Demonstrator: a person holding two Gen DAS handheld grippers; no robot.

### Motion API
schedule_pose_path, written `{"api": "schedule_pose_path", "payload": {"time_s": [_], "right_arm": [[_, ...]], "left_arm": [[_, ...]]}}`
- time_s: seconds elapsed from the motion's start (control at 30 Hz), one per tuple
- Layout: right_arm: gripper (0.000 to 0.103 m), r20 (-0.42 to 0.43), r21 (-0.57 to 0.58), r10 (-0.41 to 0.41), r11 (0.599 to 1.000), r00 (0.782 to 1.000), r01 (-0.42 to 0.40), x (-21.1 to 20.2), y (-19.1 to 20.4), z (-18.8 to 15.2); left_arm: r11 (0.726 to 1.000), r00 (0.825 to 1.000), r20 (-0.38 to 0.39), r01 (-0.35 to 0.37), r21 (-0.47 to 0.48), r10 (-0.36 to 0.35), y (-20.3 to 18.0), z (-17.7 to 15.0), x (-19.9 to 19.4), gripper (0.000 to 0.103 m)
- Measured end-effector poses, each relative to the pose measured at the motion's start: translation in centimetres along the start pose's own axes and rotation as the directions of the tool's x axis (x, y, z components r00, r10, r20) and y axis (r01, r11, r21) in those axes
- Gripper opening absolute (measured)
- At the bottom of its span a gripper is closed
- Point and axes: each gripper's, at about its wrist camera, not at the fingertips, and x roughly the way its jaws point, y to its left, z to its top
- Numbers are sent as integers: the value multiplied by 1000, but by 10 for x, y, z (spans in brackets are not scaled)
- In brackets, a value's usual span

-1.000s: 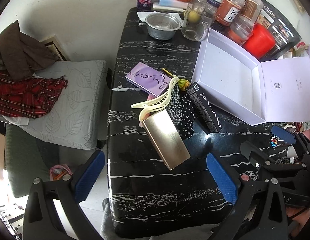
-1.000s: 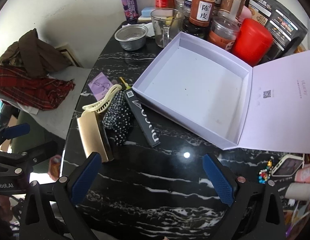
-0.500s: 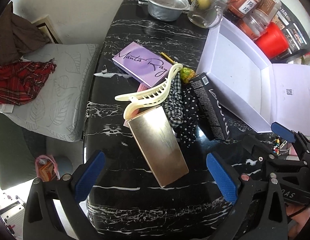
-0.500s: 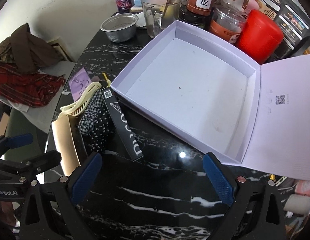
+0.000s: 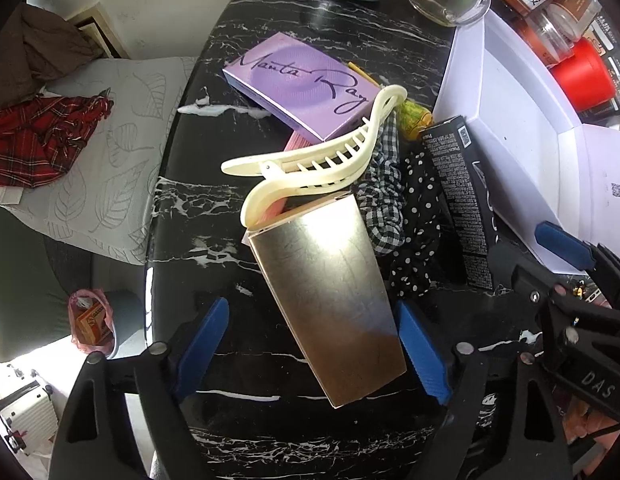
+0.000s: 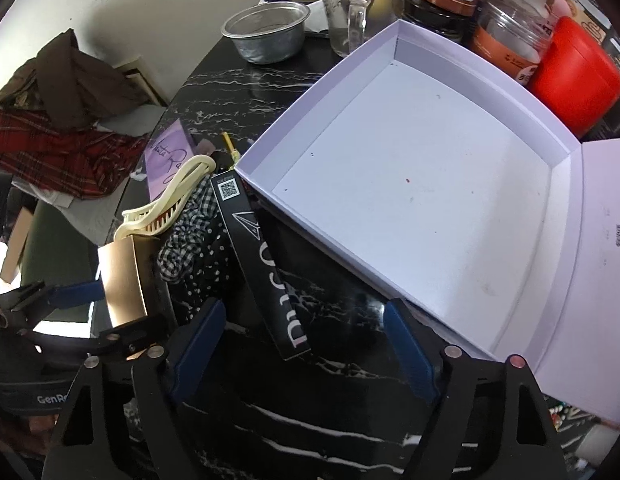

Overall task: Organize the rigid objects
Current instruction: 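Grasp the gold card case with left tool while right tool grasps the black DUCO box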

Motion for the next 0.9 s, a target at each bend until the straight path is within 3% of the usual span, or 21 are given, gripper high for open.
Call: {"api": "schedule_pose_path", "payload": {"time_s": [0.13, 0.33, 0.43, 0.5, 0.53, 0.9], "right_arm": [[73, -11, -1, 43, 999, 999, -43, 9, -1, 7], [60, -47, -19, 80, 997, 996, -81, 26, 3, 13], [44, -64, -18, 100, 995, 993, -101, 33, 5, 14], [27, -72, -12, 120, 993, 990, -121, 34, 5, 13], [25, -72, -12, 123, 992, 990, -125, 34, 6, 12], [18, -47, -16, 129, 991, 991, -130, 18, 20, -6]], "left_arm": [[999, 999, -27, 29, -28, -29, 5, -1, 7, 80], [999, 999, -16, 36, -4, -36, 3, -5, 9, 54], [999, 999, -9, 53, -9, -53, 8, -6, 8, 51], [998, 998, -5, 56, -7, -56, 10, -7, 5, 48], [998, 998, 1, 59, -3, -59, 12, -8, 3, 47], [998, 997, 42, 67, 19, -68, 20, -18, -22, 44]]}}
